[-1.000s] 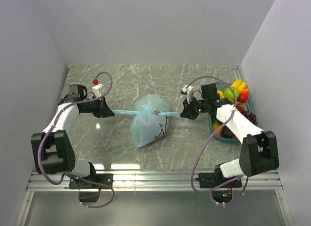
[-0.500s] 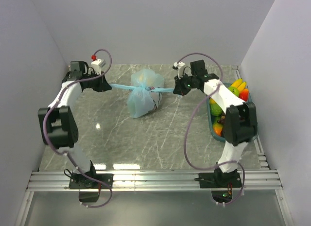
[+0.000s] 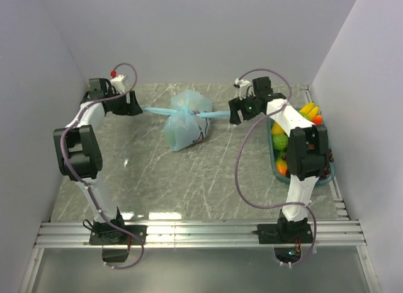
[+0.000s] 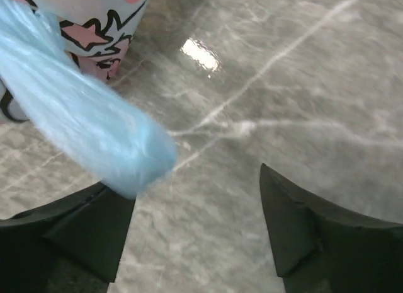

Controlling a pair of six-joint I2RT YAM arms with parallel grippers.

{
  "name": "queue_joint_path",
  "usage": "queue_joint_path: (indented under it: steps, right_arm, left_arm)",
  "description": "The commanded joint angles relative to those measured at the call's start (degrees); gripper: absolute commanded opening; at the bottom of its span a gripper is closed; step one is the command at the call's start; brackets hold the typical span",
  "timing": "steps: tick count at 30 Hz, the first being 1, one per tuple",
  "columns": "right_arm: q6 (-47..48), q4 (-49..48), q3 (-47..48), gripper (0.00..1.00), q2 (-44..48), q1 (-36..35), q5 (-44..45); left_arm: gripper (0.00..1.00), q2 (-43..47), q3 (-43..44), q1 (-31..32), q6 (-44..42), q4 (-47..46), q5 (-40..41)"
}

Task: Place the fake fruits into the plastic bag and tie a complex knot

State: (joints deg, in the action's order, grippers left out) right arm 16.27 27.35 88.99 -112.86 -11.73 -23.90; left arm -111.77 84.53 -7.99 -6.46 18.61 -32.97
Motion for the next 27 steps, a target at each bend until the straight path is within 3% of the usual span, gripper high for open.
queue_joint_path:
  steps: [1, 2, 3, 11, 14, 17, 23, 27]
  right_arm:
    - [-1.59, 2.35, 2.68, 0.85, 11.22, 0.56, -2.54]
    - [-2.12, 2.44, 1.46, 0.86, 13.34, 0.65, -4.56]
    - [-2.56, 2.61, 0.75, 0.89, 15.45, 0.65, -5.27]
    - [-6.78, 11.21, -4.79, 0.94, 31.46, 1.44, -5.90]
    - [-6.87, 17.63, -6.89, 0.95, 34.28, 1.53, -4.75]
    - [-3.53, 24.76, -12.49, 0.94, 37.35, 1.53, -10.28]
    - [-6.07, 16.69, -32.61, 0.96, 51.67, 1.44, -9.41]
    - [-9.23, 11.59, -38.44, 0.96, 56.95, 1.36, -10.11]
  left_arm:
    - [0.80, 8.83, 5.90, -0.10, 1.01, 3.44, 0.18]
    - [0.95, 9.89, 6.86, -0.10, 0.92, 5.45, 0.45]
    - [0.97, 11.73, 8.70, -0.10, 0.75, 7.47, 0.97]
    - [0.99, 25.18, 6.62, -0.01, -0.22, 20.67, 6.43]
    - [0.99, 31.68, 0.66, -0.10, -0.66, 21.20, 6.35]
    - [0.99, 39.50, -8.46, -0.01, -1.45, 18.93, 4.68]
    - [0.99, 53.92, -25.09, 1.40, -0.32, 15.67, 6.78]
    - [1.00, 58.05, -30.03, 1.75, 0.57, 16.81, 9.05]
